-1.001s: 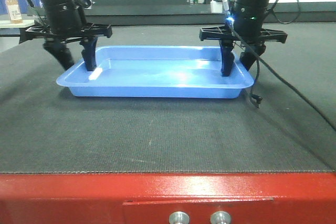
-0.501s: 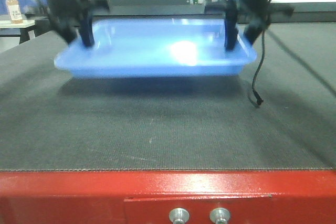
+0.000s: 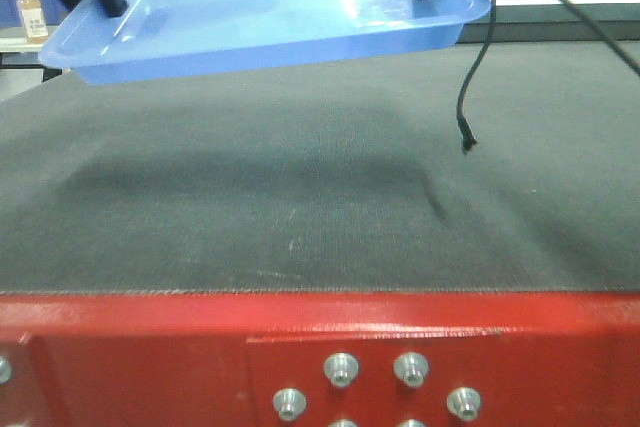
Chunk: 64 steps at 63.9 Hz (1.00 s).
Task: Grab blue tray and place on right shelf
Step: 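Close both grippers on the tray rims and lift it off the table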
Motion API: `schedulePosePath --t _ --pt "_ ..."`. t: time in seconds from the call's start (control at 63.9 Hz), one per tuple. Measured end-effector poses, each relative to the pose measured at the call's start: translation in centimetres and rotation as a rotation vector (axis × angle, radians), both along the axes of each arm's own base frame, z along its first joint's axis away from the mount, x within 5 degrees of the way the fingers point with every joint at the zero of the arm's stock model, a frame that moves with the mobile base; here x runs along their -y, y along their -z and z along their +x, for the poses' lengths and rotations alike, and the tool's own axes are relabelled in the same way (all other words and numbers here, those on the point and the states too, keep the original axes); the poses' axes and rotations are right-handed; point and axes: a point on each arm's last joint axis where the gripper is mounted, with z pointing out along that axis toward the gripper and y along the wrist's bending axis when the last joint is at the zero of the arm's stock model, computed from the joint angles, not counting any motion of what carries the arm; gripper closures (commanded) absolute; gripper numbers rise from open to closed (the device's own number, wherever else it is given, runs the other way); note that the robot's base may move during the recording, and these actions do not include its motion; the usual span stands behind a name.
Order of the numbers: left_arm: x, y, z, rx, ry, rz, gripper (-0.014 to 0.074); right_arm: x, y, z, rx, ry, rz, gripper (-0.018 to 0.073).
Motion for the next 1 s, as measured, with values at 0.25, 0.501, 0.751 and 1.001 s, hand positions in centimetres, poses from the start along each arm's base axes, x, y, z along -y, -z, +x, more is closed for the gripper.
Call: schedulePosePath --t 0.25,0.501,0.751,1.001 --pt "-0.5 -1.1 -1.8 0.01 -0.003 -0.011 0.0638 -0.2 0.7 -0.1 -0.022 0.0 -0.013 0.0501" --pt "-0.5 -0.8 -1.9 0.003 0.015 0.001 0.0638 -0.4 4.2 -0.1 -0.088 0.009 -0.022 0.0501" --pt "-0.4 -0.8 -2.1 -0.01 0.035 0.008 0.0638 0.3 4.0 -2.1 -0.04 -0.004 -0.011 0.0501" --pt "-0.6 -4.3 -4.6 0.066 0.056 -0.034 0.0637 2.3 -1.5 -6.8 0.082 -0.01 0.027 0.0501"
